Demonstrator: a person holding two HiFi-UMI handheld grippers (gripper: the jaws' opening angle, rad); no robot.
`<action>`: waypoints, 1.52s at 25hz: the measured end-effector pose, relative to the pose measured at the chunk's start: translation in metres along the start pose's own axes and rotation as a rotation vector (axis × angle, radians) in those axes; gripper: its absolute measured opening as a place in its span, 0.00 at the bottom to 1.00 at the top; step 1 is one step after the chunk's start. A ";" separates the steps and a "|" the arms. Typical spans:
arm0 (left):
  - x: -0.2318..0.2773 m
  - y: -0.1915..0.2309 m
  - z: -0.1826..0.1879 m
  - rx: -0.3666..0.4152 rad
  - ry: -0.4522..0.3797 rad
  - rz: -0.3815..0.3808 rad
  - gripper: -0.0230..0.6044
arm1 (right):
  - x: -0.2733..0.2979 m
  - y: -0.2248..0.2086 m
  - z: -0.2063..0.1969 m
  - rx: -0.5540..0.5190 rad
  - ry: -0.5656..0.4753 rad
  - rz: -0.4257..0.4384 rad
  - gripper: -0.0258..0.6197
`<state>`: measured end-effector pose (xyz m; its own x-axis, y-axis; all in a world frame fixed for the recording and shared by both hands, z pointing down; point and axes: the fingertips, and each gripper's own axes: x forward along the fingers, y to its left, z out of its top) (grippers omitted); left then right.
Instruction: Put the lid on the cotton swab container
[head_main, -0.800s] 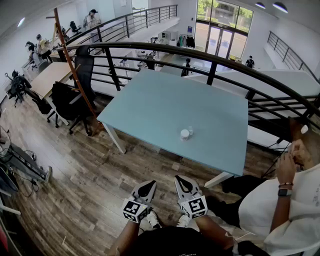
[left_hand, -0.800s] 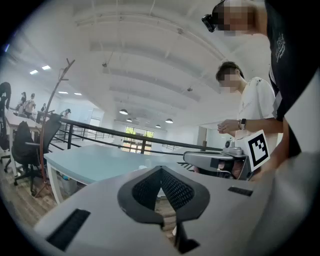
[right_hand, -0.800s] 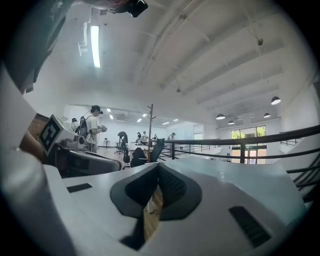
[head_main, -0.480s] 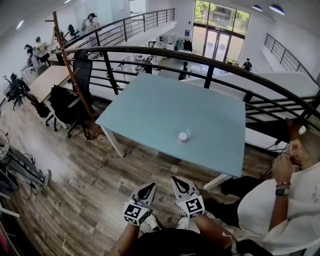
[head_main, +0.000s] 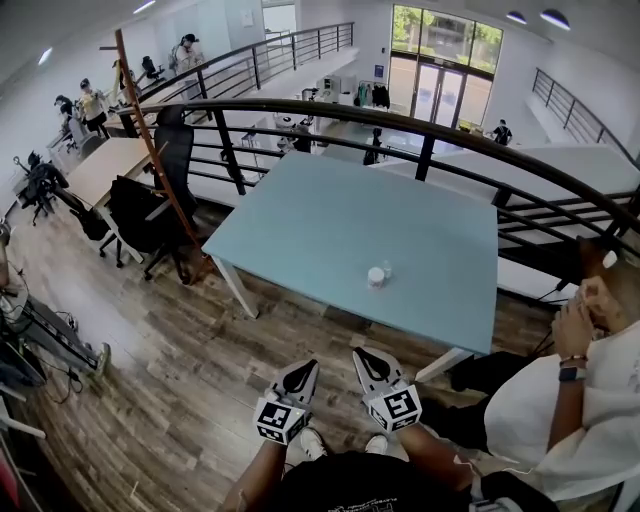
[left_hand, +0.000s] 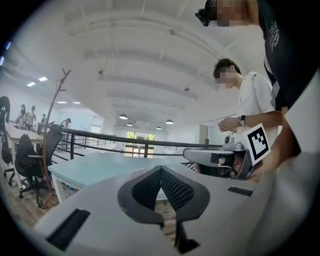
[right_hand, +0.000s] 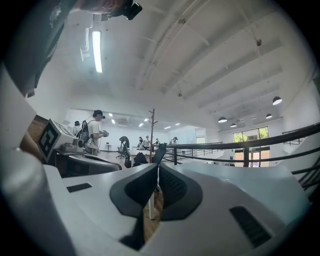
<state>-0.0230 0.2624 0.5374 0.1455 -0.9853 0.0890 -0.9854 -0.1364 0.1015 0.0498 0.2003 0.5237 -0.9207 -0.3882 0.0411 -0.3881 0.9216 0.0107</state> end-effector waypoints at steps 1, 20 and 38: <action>0.002 0.005 0.001 0.002 -0.001 -0.001 0.06 | 0.004 -0.002 0.000 -0.001 0.000 -0.005 0.07; 0.007 0.041 -0.007 0.002 0.021 -0.165 0.06 | 0.035 0.011 -0.008 0.004 0.025 -0.101 0.07; 0.073 0.049 -0.005 -0.053 0.059 -0.133 0.06 | 0.051 -0.071 0.002 -0.002 0.029 -0.130 0.07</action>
<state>-0.0605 0.1844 0.5543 0.2809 -0.9510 0.1294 -0.9514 -0.2582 0.1679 0.0301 0.1147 0.5229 -0.8607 -0.5045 0.0686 -0.5044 0.8632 0.0196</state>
